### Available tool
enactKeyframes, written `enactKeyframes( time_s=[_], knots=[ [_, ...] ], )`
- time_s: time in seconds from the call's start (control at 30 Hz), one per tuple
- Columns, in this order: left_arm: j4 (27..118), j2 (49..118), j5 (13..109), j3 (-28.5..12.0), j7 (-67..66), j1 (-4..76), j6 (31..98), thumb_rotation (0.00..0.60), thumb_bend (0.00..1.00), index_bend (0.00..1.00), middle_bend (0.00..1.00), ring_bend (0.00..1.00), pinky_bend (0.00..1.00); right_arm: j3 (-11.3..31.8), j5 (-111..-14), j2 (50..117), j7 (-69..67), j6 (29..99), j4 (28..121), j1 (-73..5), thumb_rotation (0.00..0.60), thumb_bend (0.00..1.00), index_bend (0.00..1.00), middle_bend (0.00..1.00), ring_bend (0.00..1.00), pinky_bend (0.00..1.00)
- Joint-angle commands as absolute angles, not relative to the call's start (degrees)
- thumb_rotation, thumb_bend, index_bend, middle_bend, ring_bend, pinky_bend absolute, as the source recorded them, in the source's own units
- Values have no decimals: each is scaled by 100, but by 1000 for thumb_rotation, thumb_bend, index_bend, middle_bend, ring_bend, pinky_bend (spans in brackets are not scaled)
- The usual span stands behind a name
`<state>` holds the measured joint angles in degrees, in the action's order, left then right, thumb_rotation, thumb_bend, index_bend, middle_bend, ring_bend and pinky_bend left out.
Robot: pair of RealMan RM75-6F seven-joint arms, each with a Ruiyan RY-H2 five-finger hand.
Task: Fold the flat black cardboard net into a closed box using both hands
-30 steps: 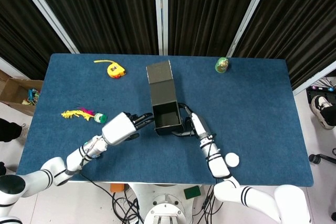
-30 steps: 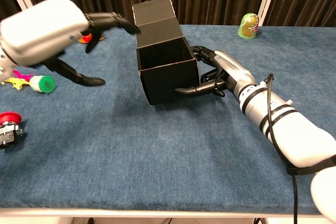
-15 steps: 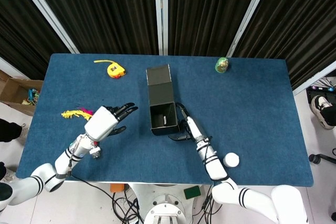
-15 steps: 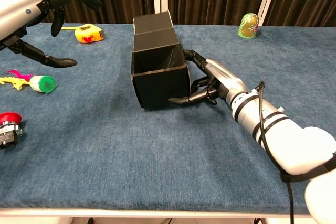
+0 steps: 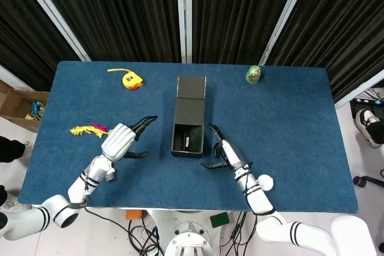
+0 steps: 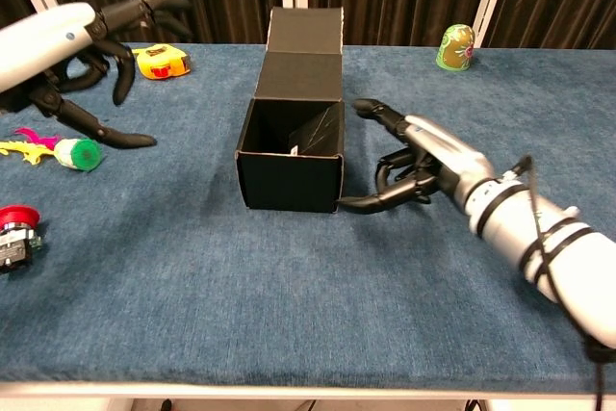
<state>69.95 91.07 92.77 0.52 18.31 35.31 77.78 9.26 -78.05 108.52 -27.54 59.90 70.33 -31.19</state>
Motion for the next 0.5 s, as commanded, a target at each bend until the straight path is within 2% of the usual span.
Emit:
enactKeyframes(
  time_s=[0.03, 0.17, 0.3, 0.5],
  knots=[
    [7461, 8935, 8893, 34, 2489, 3603, 7106, 600, 93, 26, 122, 627, 938, 804, -7812, 10340, -2533, 6086, 7555, -2912, 600, 10, 0, 5, 639, 1000],
    [7649, 8891, 8537, -27, 3273, 3758, 6346, 596, 93, 0, 77, 626, 941, 699, -8211, 9633, -2244, 6711, 8226, -2636, 600, 17, 0, 54, 648, 1000],
    [7587, 9054, 8225, -191, 4089, 3874, 5802, 587, 93, 0, 42, 623, 950, 820, -8530, 8952, -1912, 7142, 9007, -2556, 600, 26, 0, 108, 657, 1000],
    [7128, 9436, 8060, -331, 4742, 4044, 5226, 597, 94, 0, 14, 623, 955, 1177, -8529, 8312, -1422, 7228, 9881, -2659, 600, 26, 0, 116, 658, 1000]
  ],
)
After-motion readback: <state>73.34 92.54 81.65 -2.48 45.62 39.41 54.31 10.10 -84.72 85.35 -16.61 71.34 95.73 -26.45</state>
